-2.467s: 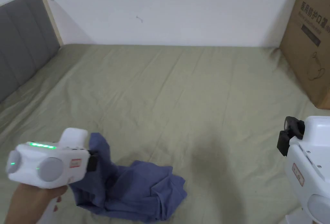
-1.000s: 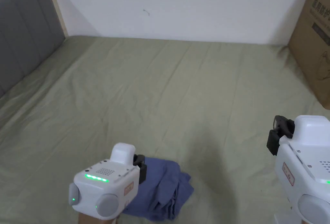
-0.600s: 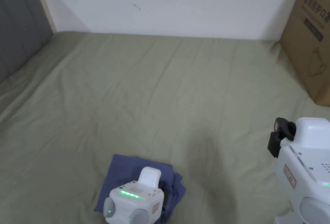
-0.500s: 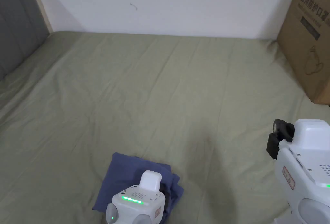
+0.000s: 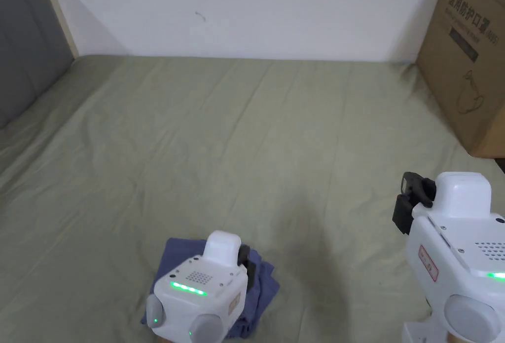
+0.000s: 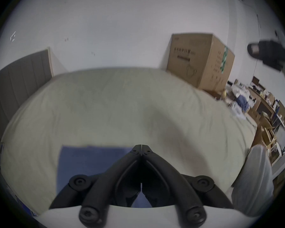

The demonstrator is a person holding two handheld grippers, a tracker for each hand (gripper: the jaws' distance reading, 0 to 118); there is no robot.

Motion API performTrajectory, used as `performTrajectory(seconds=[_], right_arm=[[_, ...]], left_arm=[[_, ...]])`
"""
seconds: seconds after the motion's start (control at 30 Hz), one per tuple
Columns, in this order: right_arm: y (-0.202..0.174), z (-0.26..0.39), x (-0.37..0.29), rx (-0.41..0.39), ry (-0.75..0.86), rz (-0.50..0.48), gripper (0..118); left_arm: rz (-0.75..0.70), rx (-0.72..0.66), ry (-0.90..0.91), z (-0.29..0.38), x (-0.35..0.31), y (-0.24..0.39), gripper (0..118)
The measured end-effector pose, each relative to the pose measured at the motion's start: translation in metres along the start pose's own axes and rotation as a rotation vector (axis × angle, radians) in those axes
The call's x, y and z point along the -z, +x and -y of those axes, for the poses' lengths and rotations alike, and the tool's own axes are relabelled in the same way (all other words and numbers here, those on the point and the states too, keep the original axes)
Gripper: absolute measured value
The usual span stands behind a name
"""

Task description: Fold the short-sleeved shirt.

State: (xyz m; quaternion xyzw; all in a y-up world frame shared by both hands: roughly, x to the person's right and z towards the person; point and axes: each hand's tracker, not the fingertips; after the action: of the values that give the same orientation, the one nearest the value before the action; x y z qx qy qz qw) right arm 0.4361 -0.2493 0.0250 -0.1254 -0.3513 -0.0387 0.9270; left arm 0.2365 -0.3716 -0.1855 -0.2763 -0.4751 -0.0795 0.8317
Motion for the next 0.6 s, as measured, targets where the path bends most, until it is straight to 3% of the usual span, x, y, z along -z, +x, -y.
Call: performTrajectory(seconds=[0.27, 0.6], right_arm=[[-0.03, -0.013, -0.014, 0.008, 0.092, -0.033, 0], [-0.037, -0.023, -0.025, -0.017, 0.157, -0.03, 0]], left_arm=[[-0.083, 0.017, 0.278, -0.077, -0.064, -0.029, 0], [-0.256, 0.03, 0.44, -0.102, -0.117, -0.078, 0]])
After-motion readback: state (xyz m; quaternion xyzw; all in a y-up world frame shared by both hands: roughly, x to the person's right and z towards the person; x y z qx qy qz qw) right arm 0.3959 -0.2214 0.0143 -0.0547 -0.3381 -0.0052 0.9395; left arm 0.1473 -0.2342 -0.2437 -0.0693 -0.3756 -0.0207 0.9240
